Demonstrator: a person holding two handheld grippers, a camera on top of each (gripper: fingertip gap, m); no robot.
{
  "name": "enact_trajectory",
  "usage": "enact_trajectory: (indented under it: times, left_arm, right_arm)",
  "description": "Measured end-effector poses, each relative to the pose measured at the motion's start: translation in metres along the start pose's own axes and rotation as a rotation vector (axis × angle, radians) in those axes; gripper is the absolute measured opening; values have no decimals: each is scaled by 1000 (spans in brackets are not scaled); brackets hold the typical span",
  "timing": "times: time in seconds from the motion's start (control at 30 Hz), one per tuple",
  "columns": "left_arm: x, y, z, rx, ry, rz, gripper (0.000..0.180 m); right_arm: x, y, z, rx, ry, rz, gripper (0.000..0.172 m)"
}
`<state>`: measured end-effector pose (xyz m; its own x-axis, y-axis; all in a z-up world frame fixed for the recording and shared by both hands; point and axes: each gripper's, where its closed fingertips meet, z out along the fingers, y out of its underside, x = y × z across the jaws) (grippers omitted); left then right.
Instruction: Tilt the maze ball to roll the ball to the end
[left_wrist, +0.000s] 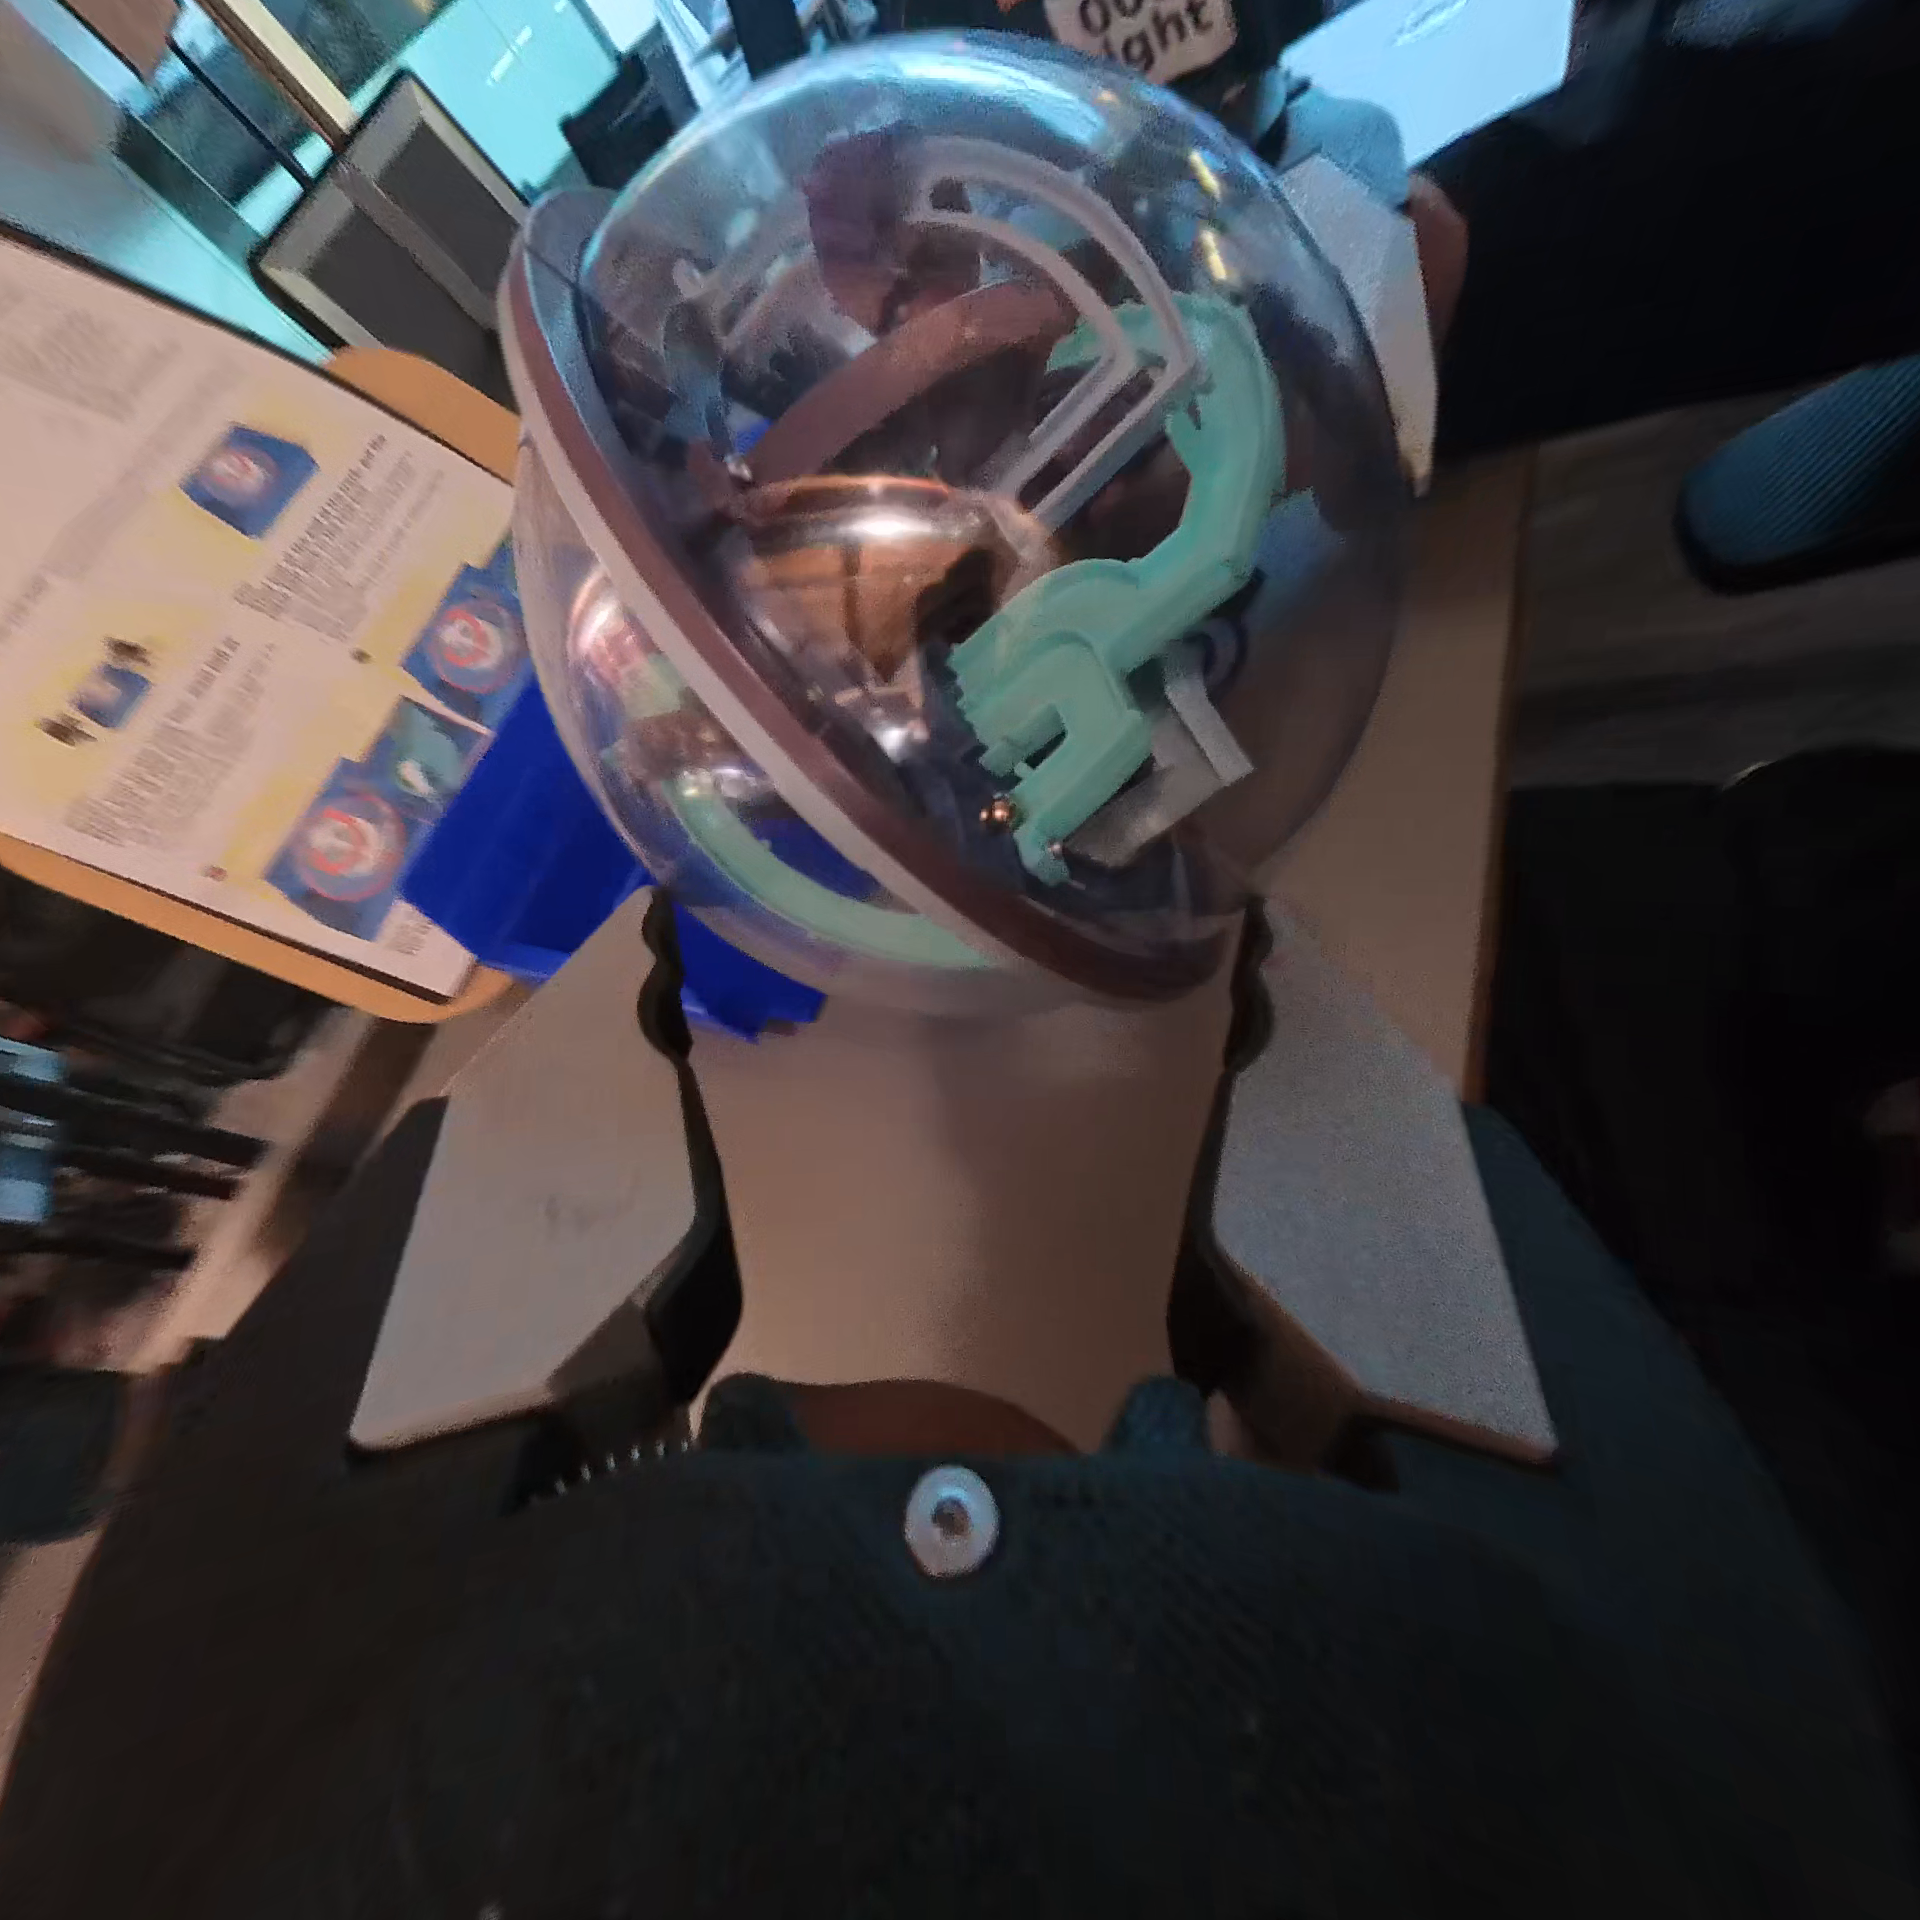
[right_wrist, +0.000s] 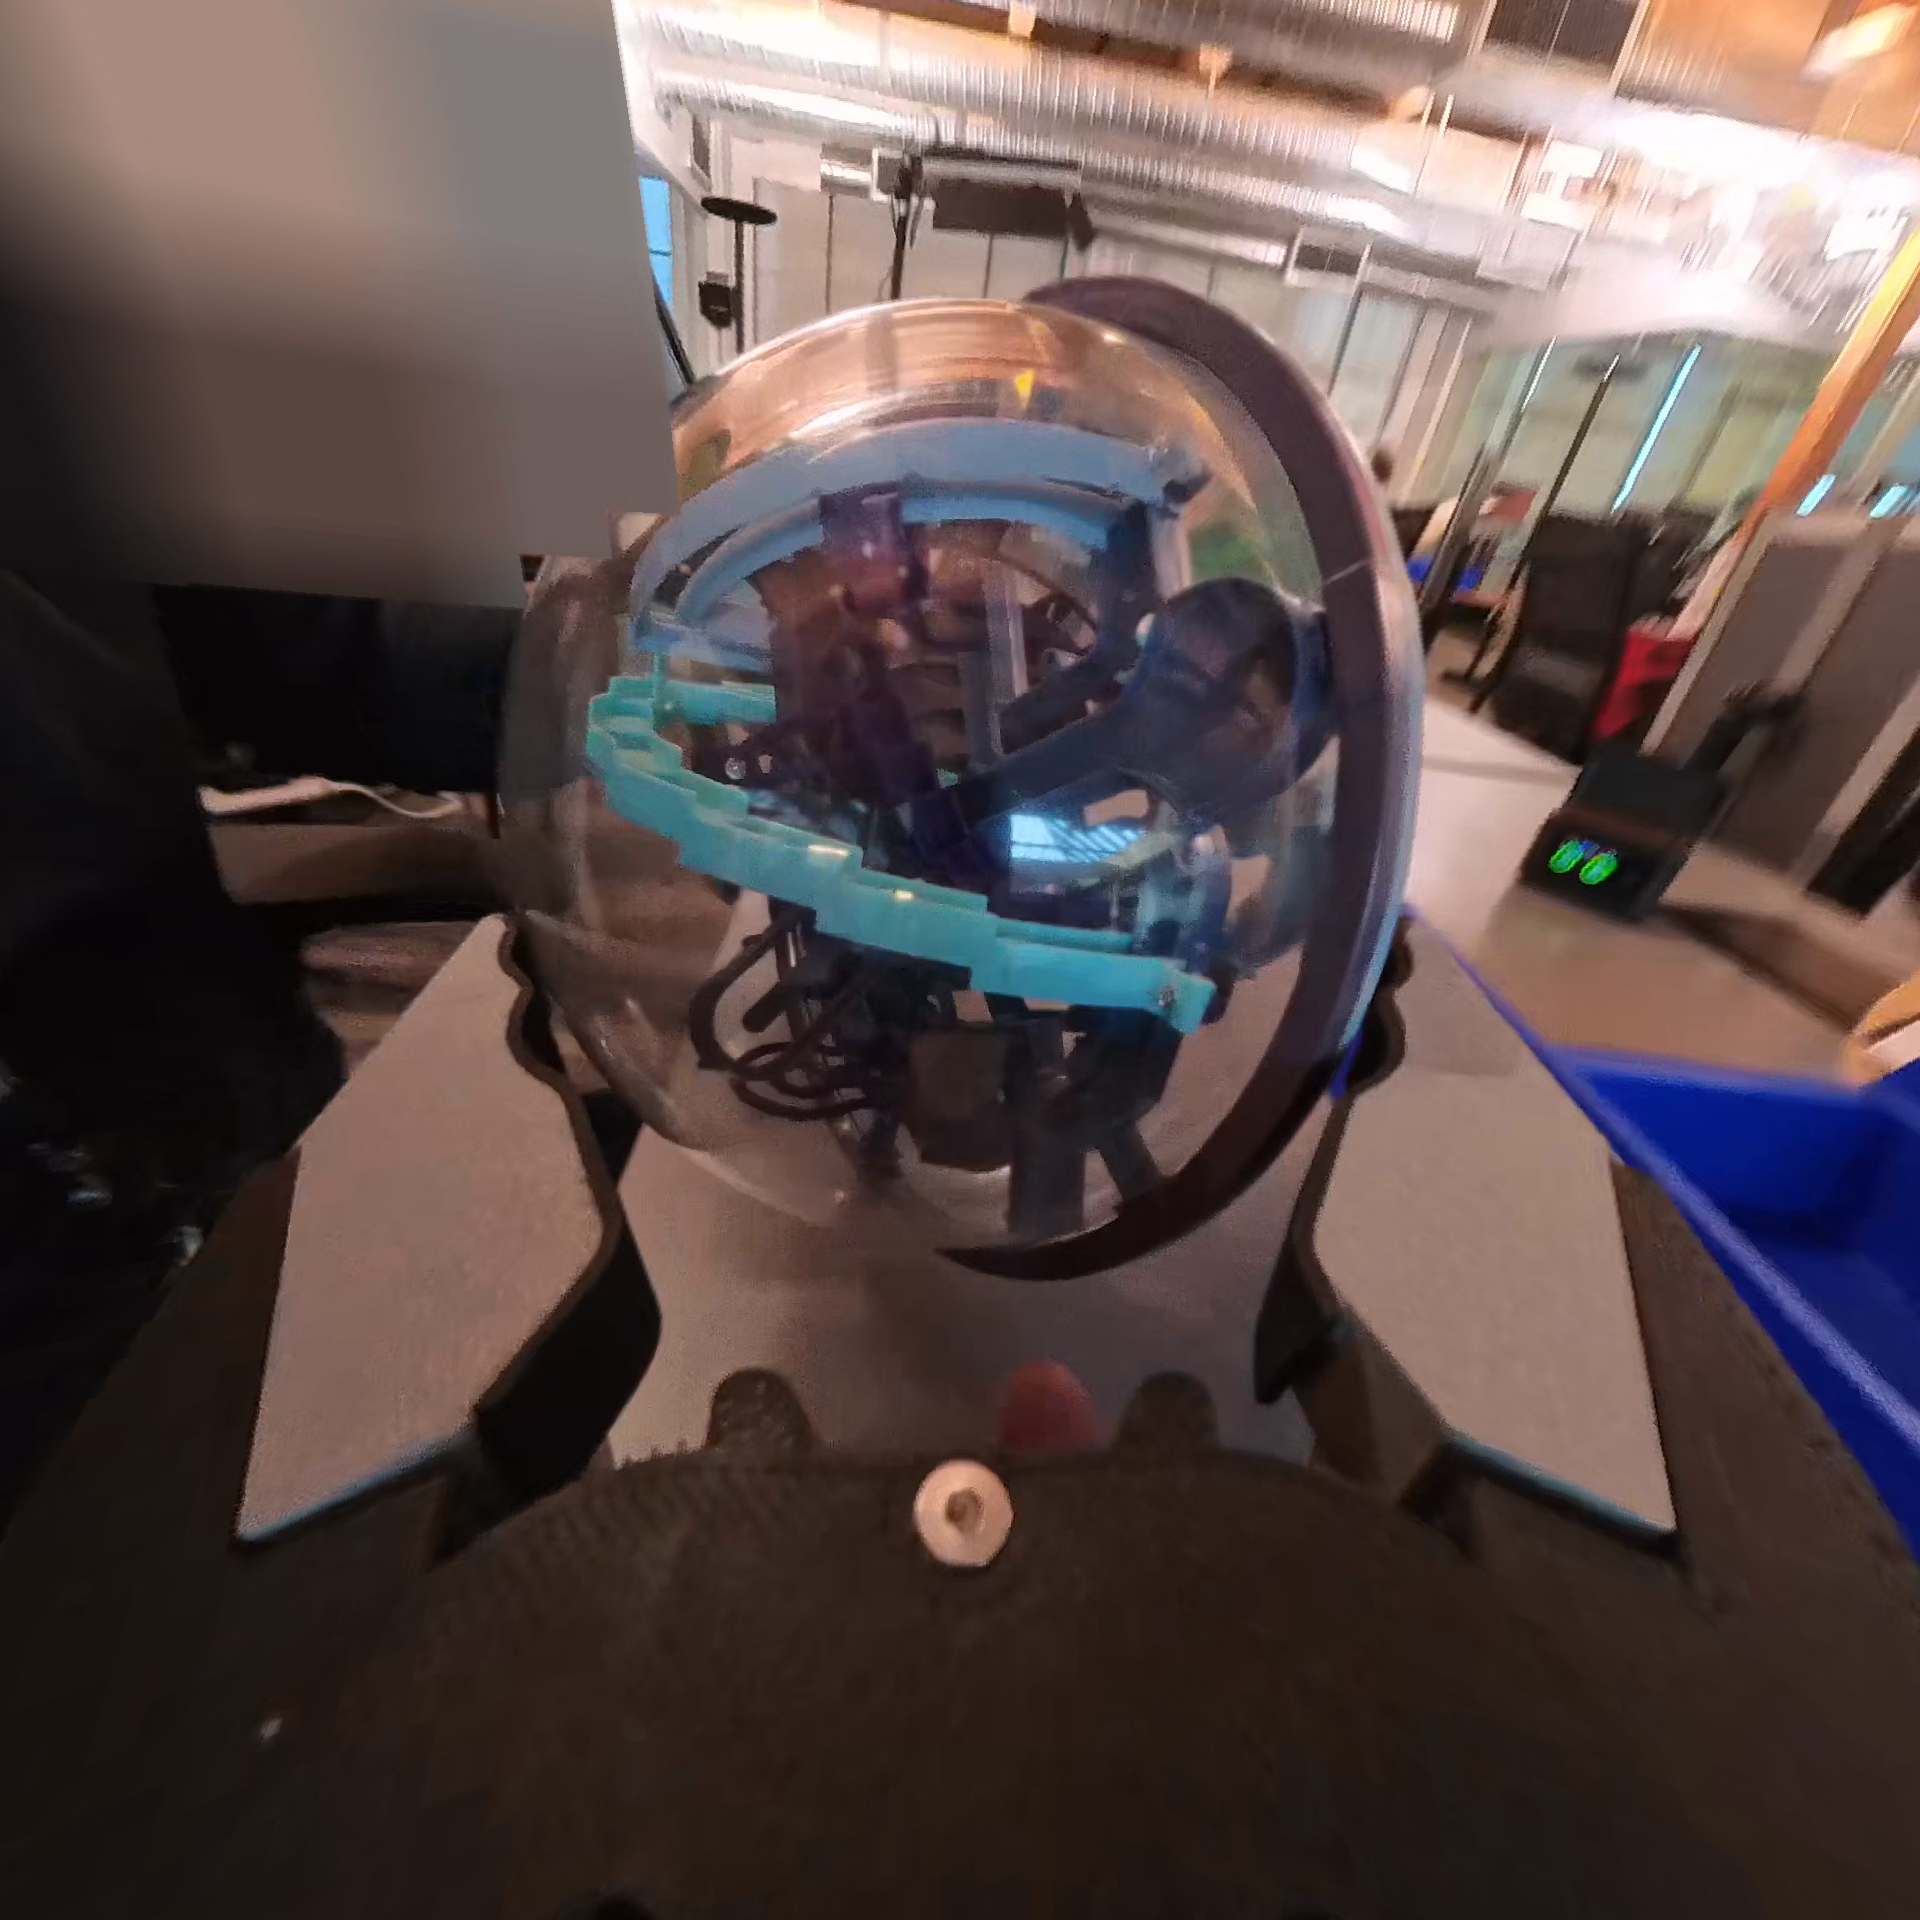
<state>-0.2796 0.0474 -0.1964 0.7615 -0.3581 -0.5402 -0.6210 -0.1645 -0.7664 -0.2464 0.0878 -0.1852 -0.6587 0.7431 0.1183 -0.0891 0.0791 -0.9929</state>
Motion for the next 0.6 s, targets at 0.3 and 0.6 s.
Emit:
enact_trajectory:
  times: [0.3,0.6]
  left_arm:
    - [-7,8,-5,-92,-77,259,104]
    - [-2,36,1,-152,-124,285,104]
  right_arm:
    - [3,18,8,-84,51,-206,149]
    - [10,49,15,-266,75,-237,151]
